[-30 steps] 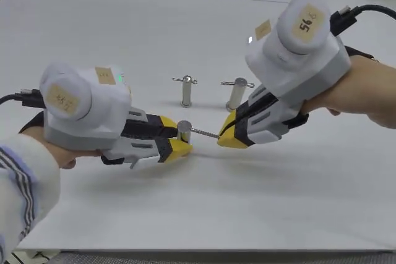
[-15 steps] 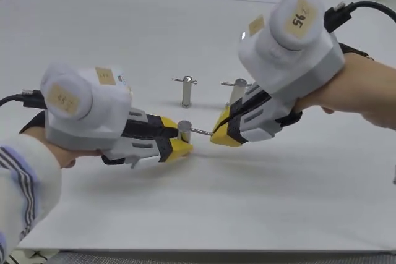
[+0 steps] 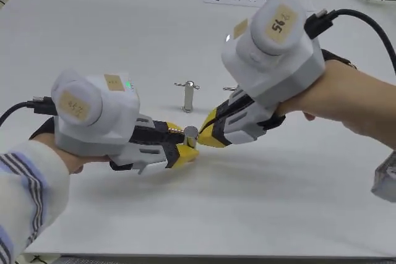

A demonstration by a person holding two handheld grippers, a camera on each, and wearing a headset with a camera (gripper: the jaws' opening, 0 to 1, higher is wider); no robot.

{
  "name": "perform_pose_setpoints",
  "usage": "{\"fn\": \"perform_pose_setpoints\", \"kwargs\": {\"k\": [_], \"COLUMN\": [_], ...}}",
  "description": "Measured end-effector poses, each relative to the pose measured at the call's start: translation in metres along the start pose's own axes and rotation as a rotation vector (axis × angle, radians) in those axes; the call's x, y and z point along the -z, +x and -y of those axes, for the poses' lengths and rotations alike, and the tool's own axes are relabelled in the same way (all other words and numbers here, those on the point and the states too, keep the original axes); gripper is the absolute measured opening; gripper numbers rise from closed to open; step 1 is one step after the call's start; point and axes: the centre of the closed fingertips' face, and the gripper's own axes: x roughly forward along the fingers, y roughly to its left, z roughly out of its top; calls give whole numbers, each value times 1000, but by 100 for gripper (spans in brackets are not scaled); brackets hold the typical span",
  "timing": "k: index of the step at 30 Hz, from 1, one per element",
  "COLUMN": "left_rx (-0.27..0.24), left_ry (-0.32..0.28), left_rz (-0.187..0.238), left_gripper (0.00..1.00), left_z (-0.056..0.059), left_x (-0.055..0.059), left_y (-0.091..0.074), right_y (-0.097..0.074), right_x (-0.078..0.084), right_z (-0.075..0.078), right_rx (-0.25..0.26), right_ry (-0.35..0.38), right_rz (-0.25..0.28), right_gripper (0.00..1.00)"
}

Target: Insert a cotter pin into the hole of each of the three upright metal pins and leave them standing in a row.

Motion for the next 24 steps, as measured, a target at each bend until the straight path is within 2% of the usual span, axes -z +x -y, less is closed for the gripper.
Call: {"fn": "perform_pose_setpoints", "kwargs": {"k": [2, 5, 9, 11, 13, 17, 19, 21, 24], "left_rx": [-6, -17, -19, -34, -35, -42, 1, -9, 4], "left_ry": [6, 14, 25, 42, 38, 33, 4, 24, 15], "left_rz": [-3, -11, -16, -28, -55, -49, -51, -50, -56], "left_gripper": [12, 12, 13, 16, 23, 39, 49, 58, 71], "left_z": [0, 0, 0, -2, -3, -4, 4, 4, 8], "left_x": [0, 0, 1, 3, 8, 10, 11, 11, 14], "left_y": [0, 1, 1, 1, 1, -4, -6, -8, -10], "right_y": [-2, -4, -3, -3, -2, 2, 4, 6, 9], "right_x": [0, -6, -7, -8, -11, -14, -14, -13, -13], "right_z": [-4, -5, -3, -4, -4, -6, -7, -8, -7], "right_rx": [-12, -16, 3, 2, 4, 3, -1, -3, -2], "right_ry": [5, 5, -12, -2, 2, 12, 17, 18, 27], "right_rz": [14, 52, 62, 82, 99, 133, 140, 142, 153], "right_gripper": [8, 16, 19, 20, 21, 20, 20, 21, 21]}}
